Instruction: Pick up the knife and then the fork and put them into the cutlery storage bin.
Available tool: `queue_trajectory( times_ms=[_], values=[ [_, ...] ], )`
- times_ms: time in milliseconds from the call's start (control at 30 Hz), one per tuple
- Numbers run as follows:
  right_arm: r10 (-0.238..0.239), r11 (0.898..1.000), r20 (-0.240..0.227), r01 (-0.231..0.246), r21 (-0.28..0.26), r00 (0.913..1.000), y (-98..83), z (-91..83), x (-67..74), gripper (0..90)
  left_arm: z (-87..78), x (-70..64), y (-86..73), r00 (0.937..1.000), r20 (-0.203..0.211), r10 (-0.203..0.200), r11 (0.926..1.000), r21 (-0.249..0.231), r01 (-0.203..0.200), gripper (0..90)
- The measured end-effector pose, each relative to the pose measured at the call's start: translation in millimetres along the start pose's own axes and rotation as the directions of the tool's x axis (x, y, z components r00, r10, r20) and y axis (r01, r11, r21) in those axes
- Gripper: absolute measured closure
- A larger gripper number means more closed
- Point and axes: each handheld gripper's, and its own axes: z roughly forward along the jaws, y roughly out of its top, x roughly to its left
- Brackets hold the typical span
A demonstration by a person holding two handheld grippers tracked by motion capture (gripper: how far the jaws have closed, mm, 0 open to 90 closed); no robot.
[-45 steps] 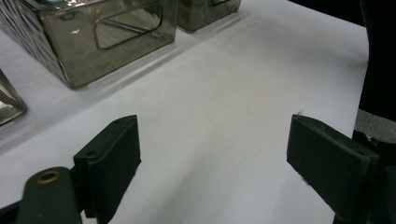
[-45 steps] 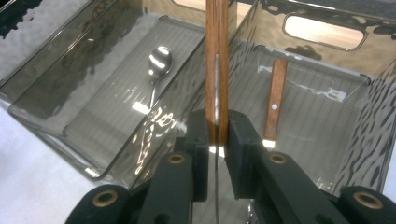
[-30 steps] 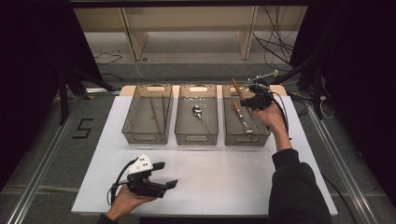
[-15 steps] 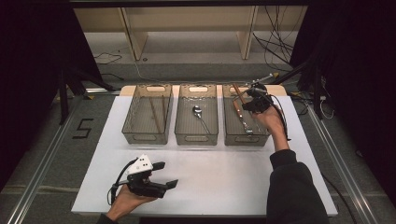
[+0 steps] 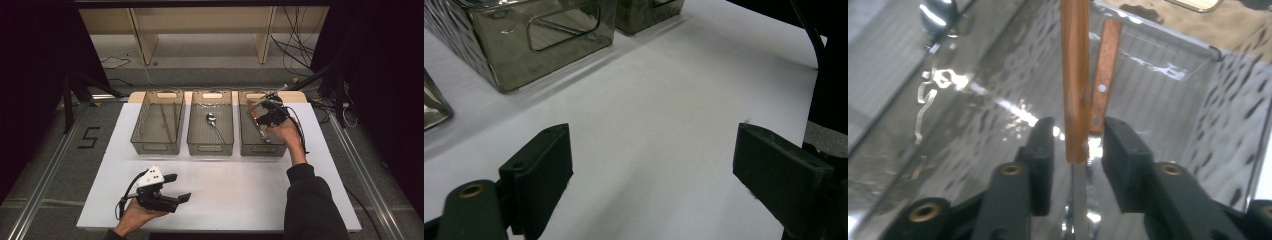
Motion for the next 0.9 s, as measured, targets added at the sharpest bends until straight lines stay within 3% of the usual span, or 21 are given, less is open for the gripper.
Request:
queue_trajectory(
  times_ms=[233,433,667,800,900],
  values=[
    [-0.02,0.998,-0.047,0.017,-0.057,0.9987,-3.2,-12.7,10.0,53.4,-2.3,1.3,0.5,0.9999,-0.011,-0.007,0.9998,-0.019,0.007,15.7],
    [-0.018,0.991,-0.092,0.006,-0.13,0.9956,-18.1,-23.4,19.8,43.6,-2.5,1.6,0.2,0.9998,-0.017,-0.012,0.9996,-0.025,0.011,15.7],
    [-0.027,0.967,-0.189,-0.022,-0.253,0.9815,-47.0,-43.0,31.8,34.3,-3.3,3.0,-0.1,0.9996,-0.017,-0.02,0.9994,-0.027,0.02,15.7],
    [-0.068,0.95,-0.226,-0.006,-0.311,0.9718,-67.0,-56.9,45.3,31.1,-3.4,3.0,-0.2,0.9995,-0.017,-0.027,0.9991,-0.032,0.027,15.7],
    [-0.1,0.933,-0.263,-0.002,-0.36,0.9595,-83.0,-67.7,55.7,30.0,-3.5,3.1,-0.3,0.9994,-0.017,-0.029,0.9991,-0.03,0.029,15.7]
  ],
)
